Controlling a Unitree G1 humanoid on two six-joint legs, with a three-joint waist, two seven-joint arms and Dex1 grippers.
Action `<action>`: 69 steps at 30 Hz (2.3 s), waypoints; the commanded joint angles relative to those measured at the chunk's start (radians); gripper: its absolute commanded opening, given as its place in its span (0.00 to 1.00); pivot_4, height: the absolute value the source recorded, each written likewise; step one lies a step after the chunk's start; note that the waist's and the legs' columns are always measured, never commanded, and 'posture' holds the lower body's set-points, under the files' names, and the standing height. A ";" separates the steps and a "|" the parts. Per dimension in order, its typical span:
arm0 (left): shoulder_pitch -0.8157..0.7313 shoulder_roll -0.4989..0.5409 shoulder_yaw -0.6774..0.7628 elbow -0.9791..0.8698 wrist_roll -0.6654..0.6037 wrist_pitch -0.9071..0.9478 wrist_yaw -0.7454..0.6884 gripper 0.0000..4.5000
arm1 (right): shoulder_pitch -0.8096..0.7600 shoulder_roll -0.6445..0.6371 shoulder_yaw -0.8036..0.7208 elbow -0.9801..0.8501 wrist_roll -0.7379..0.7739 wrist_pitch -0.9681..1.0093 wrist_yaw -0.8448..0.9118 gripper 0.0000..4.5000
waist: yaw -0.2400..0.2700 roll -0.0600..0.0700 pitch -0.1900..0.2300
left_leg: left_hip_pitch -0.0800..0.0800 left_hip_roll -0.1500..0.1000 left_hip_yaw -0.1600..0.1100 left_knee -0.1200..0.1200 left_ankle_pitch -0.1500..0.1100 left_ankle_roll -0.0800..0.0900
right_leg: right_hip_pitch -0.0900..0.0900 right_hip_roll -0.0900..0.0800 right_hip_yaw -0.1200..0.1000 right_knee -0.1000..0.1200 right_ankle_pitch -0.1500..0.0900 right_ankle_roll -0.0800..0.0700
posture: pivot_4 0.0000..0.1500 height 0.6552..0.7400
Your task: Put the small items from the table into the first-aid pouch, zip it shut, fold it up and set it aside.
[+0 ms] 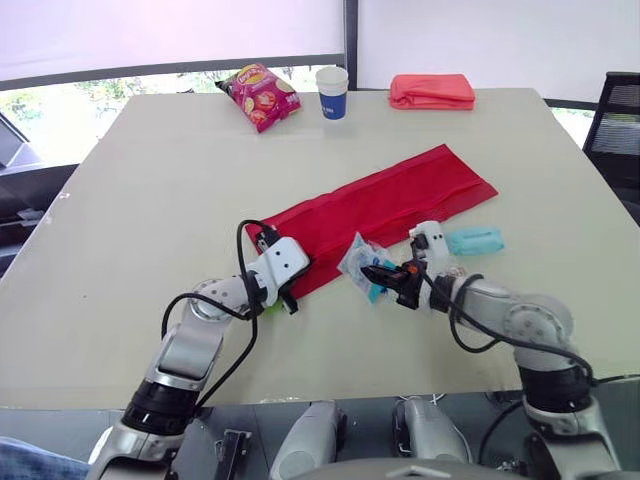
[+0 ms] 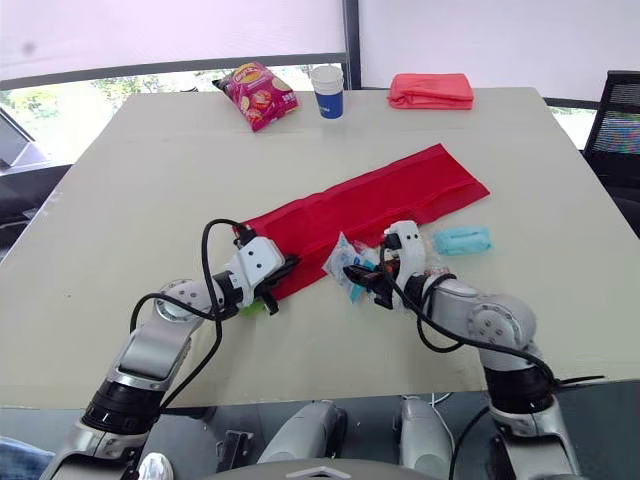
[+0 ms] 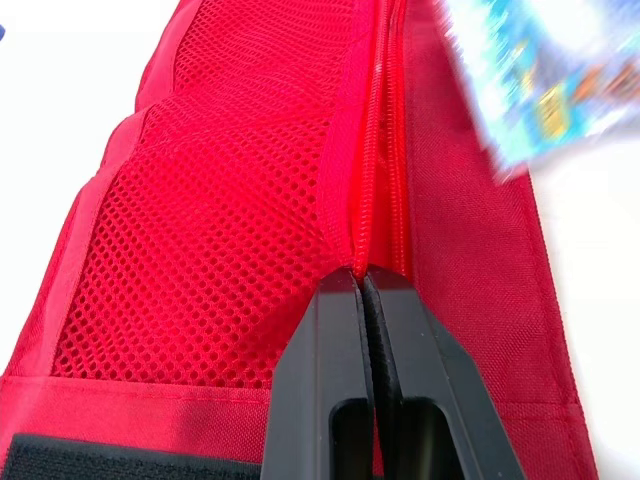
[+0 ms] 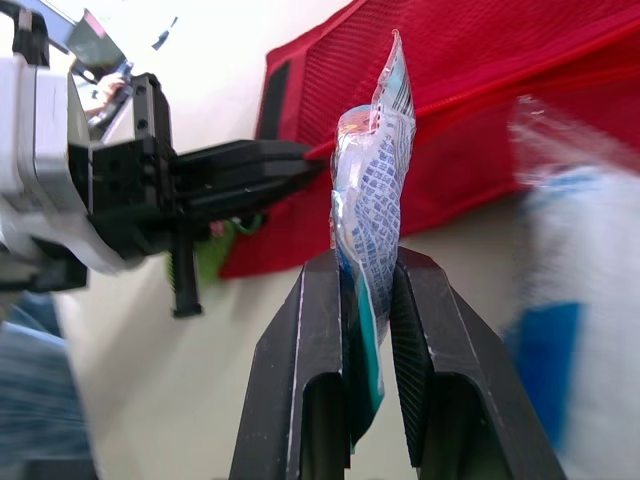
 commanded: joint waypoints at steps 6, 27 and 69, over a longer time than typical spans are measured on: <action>0.007 -0.017 0.027 -0.085 -0.030 0.014 0.022 0.01 | -0.031 0.187 -0.108 0.112 0.072 0.054 -0.118 0.01 | -0.001 0.000 0.000 | 0.000 0.000 0.000 0.000 -0.001 0.001 | 0.000 0.000 0.000 0.000 0.000 0.000 | 1.00 0.99; 0.058 -0.039 0.020 -0.221 -0.088 0.094 0.038 0.01 | -0.080 0.410 -0.263 0.267 0.165 -0.025 -0.316 0.01 | -0.027 0.001 0.000 | 0.002 0.000 0.001 0.000 -0.001 0.002 | -0.002 0.002 0.002 0.004 0.000 0.000 | 1.00 0.99; 0.056 -0.030 -0.009 -0.135 -0.083 -0.052 0.006 0.01 | -0.346 0.426 -0.075 0.580 -0.030 -0.285 -0.198 0.01 | -0.049 0.001 0.000 | 0.004 0.003 0.004 0.000 -0.001 0.001 | -0.002 0.007 0.003 0.007 0.001 -0.002 | 1.00 0.99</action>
